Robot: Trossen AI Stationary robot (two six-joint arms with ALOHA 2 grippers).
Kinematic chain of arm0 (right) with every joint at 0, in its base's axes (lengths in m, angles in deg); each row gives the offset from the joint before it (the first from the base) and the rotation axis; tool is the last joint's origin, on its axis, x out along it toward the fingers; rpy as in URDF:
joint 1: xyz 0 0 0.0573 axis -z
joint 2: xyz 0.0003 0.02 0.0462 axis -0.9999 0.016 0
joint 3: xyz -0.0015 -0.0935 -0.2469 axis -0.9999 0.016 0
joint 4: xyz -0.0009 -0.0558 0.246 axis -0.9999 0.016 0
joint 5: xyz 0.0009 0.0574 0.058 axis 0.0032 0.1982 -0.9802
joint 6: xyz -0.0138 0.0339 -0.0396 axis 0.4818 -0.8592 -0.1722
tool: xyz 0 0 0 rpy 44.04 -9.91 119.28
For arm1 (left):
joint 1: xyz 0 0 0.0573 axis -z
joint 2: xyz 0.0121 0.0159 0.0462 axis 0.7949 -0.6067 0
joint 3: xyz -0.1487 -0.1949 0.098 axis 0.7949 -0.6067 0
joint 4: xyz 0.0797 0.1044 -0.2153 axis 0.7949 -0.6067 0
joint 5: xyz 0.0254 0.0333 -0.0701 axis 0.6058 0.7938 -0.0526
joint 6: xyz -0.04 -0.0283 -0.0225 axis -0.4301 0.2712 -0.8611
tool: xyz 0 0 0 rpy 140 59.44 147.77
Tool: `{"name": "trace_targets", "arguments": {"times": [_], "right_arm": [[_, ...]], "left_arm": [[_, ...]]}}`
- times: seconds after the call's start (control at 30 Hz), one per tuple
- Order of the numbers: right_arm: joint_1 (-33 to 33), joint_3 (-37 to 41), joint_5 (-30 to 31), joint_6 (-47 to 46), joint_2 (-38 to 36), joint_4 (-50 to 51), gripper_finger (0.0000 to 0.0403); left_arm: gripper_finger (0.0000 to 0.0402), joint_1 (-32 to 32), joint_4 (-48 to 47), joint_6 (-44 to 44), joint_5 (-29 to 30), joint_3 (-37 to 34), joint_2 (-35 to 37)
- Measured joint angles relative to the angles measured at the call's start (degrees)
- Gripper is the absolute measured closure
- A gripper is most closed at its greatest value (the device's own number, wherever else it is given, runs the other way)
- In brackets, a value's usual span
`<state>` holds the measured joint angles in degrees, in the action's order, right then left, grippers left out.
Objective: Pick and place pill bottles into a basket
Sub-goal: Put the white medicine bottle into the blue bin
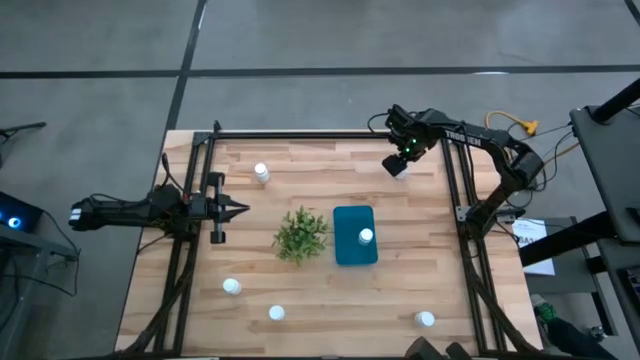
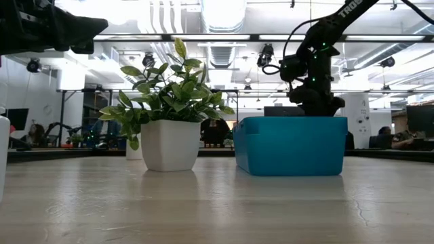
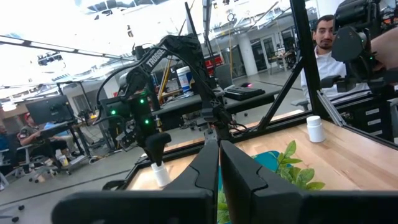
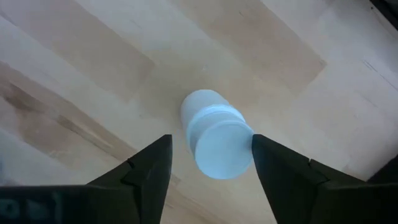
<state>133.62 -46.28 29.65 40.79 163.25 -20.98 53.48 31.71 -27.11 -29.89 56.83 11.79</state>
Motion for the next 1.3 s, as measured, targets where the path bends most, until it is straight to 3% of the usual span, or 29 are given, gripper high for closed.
{"name": "trace_targets", "arguments": {"times": [0.43,1.3], "right_arm": [[0.0,-0.1,-1.7,1.4,0.0,0.1,0.0152],[0.0,-0.8,0.0,2.8,0.0,0.1,0.0156]], "left_arm": [[0.0402,0.0,0.0,0.0,0.0,0.0,0.0],[0.0402,0.0,0.0,0.0,0.2,0.0,0.0]]}}
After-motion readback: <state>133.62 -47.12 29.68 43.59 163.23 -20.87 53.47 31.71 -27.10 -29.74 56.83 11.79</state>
